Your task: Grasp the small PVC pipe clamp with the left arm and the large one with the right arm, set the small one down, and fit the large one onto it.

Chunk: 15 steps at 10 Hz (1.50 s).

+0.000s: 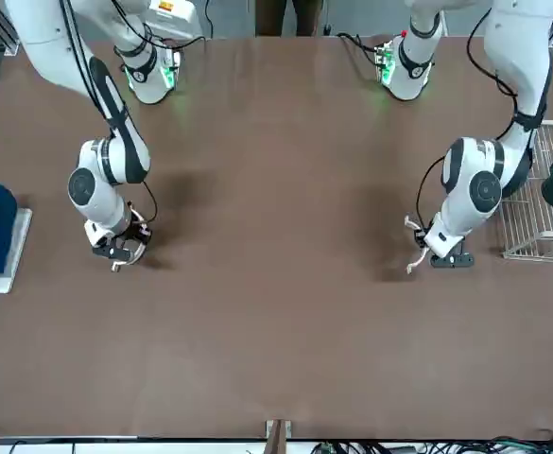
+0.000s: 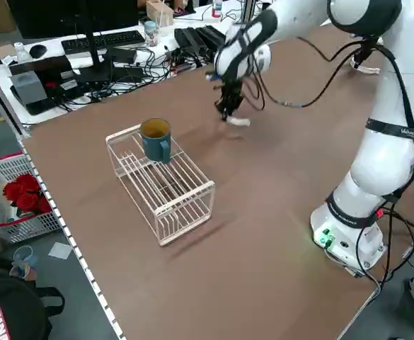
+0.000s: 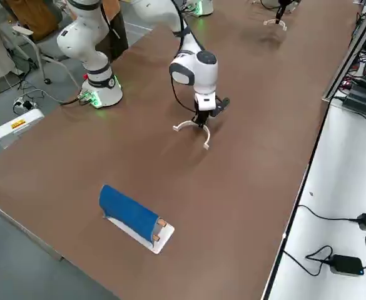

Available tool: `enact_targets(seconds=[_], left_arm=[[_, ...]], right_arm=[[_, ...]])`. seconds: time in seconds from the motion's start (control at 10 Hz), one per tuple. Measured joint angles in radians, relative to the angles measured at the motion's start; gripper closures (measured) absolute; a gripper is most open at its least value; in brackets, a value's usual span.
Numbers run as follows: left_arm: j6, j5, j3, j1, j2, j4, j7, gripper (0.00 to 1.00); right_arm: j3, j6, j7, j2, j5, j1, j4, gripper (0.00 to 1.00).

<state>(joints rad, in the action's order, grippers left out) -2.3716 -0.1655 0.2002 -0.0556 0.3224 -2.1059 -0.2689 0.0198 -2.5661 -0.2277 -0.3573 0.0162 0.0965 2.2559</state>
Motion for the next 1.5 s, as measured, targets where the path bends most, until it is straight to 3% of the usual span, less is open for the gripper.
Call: enact_targets(seconds=[0.1, 0.3, 0.6, 0.8, 1.0, 1.2, 1.5], left_arm=[[0.083, 0.000, 0.068, 0.011, -0.009, 0.067, -0.083, 0.79], [0.136, 0.000, 0.166, 0.070, 0.009, 0.159, -0.250, 0.79], [0.147, 0.002, 0.197, 0.278, 0.146, 0.335, -0.532, 0.79], [0.189, 0.001, 0.190, 0.461, 0.317, 0.526, -0.655, 0.79], [0.203, 0.000, 0.160, 0.582, 0.440, 0.656, -0.672, 0.79], [0.205, 0.000, 0.053, 0.719, 0.502, 0.702, -0.703, 0.79], [0.199, 0.000, 0.022, 0.760, 0.581, 0.751, -0.723, 0.79]], right_arm=[[0.000, 0.102, 0.001, 0.026, 0.000, 0.000, -0.050, 0.91], [0.000, 0.316, 0.002, 0.106, -0.003, 0.001, -0.166, 0.91], [0.000, 0.600, 0.004, 0.171, -0.023, 0.003, -0.367, 0.91], [-0.001, 0.737, 0.004, 0.169, -0.034, 0.009, -0.506, 0.91], [-0.004, 0.804, 0.004, 0.168, -0.033, 0.026, -0.594, 0.91], [-0.008, 0.818, 0.003, 0.164, -0.031, 0.067, -0.648, 0.91], [-0.011, 0.821, -0.094, 0.149, -0.002, 0.148, -0.698, 0.91]])
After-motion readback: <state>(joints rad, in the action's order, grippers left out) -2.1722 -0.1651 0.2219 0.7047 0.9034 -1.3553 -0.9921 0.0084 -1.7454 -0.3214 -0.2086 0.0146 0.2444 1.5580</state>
